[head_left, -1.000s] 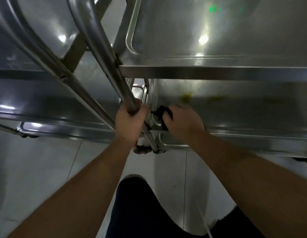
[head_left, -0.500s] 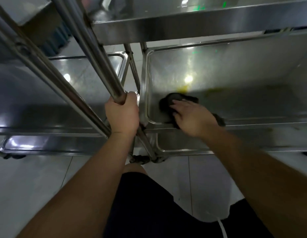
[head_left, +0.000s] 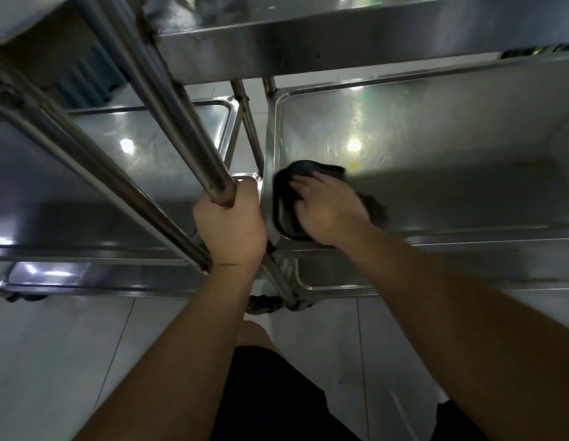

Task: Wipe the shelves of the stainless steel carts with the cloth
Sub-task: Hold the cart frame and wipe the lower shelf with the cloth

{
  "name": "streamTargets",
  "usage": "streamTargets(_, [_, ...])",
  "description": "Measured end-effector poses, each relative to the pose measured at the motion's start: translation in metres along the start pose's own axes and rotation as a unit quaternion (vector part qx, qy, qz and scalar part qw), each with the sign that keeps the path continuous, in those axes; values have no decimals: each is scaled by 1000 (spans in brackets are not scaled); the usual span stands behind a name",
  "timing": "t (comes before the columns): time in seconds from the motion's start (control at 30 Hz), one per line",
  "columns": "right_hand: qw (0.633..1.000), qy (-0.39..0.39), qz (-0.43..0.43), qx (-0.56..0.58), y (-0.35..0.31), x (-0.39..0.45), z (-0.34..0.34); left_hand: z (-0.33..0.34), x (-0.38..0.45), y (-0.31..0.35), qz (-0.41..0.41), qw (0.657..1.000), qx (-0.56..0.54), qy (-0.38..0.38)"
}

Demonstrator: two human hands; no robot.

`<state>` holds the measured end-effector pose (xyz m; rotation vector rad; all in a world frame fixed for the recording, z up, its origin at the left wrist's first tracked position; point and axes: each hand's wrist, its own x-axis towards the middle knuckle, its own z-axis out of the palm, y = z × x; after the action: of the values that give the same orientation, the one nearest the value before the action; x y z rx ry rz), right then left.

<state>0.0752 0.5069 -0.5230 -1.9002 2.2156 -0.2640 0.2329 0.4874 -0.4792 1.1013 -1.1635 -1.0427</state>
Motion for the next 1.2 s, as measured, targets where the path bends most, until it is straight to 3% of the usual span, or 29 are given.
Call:
streamTargets(0.13, [991,-73,-113,-13,-50,56,2,-1,-2,2,14,1000,4,-3])
streamTargets(0.23, [995,-38,-90,17,-36,76,-9,-2,-1,4,19,1000,0,-10])
streamTargets(0.43, [990,38,130,36,87,90,-41,1,-4,7,26,1000,1,1])
streamTargets(0.57, [940,100,325,1,182,38,-53,2,-4,4,19,1000,-1,10])
streamTargets(0.67, [920,108,377,-10,192,37,-56,3,-4,2,15,1000,-11,20])
streamTargets(0.77, [956,103,276,-15,152,74,-47,4,-4,2,20,999,-21,19])
streamTargets(0.9, [998,13,60,-25,65,140,-27,5,-4,3,26,998,-47,19])
streamTargets(1.0, [994,-54,-70,-58,7,156,-17,3,-5,2,25,998,-51,-1])
streamTargets(1.07, [990,-58,-109,-65,-8,143,-13,2,-5,4,21,998,-57,-11])
streamTargets(1.2, [982,-55,-177,40,-10,67,-5,3,-4,4,22,999,-40,-4])
